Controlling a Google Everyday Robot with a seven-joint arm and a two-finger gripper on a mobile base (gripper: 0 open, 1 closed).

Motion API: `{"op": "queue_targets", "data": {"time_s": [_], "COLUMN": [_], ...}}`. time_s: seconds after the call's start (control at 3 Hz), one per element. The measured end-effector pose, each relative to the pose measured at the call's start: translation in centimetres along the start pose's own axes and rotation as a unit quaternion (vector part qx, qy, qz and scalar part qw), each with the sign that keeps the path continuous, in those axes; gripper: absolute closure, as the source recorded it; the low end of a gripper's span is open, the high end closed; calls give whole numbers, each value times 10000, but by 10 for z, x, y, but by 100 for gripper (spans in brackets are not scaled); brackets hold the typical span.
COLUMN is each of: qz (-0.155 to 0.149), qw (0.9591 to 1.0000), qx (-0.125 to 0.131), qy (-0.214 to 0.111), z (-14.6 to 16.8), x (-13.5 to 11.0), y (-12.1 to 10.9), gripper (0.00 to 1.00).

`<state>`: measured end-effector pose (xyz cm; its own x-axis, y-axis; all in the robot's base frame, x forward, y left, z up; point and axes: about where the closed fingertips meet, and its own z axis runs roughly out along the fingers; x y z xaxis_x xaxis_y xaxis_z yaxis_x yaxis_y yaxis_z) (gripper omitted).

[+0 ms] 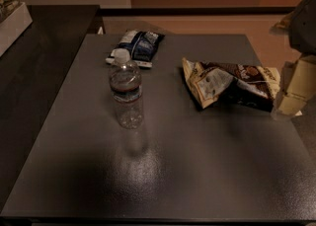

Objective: Knock water bottle over

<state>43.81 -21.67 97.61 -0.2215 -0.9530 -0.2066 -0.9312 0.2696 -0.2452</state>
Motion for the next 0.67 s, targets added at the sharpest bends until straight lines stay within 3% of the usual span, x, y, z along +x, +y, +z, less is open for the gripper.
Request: {"op": "queue_targets", "data": {"time_s": [0.33, 0.67], "qz": [0, 61], "qw": [10000, 9996], "qx": [1, -52], "qy": [0, -285], "z": [0, 8], "x": [0, -13], "y": [0, -2], "gripper": [0, 0]}}
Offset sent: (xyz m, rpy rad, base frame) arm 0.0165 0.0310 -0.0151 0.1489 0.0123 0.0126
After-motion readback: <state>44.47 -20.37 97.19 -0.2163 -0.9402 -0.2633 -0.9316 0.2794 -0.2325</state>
